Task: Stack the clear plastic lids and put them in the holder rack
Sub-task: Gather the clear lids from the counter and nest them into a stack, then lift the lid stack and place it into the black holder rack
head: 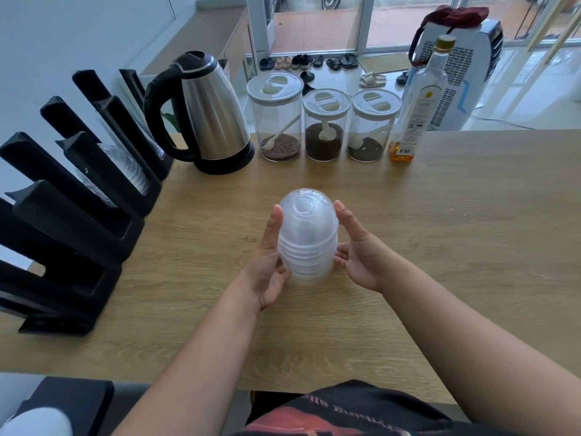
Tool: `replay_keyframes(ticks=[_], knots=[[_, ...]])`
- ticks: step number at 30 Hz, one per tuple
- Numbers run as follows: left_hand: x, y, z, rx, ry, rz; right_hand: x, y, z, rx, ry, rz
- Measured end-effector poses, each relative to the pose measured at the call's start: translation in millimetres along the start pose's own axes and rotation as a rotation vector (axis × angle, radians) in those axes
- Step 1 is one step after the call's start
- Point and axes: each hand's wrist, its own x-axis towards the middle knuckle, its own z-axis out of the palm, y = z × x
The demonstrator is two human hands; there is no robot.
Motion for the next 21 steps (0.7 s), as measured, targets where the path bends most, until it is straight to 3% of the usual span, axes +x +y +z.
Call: replay_keyframes(ticks=[7,21], knots=[[-4.4,-2.4,1.6,0.041,0.015,0.044,-2.0,2.0,-2.8,-0.031,-0.041,0.041],[-10.2,3.8,2.9,0.05,-0.058,0.064,-13.4,-1.9,5.4,0.134,-0.07,0.113]])
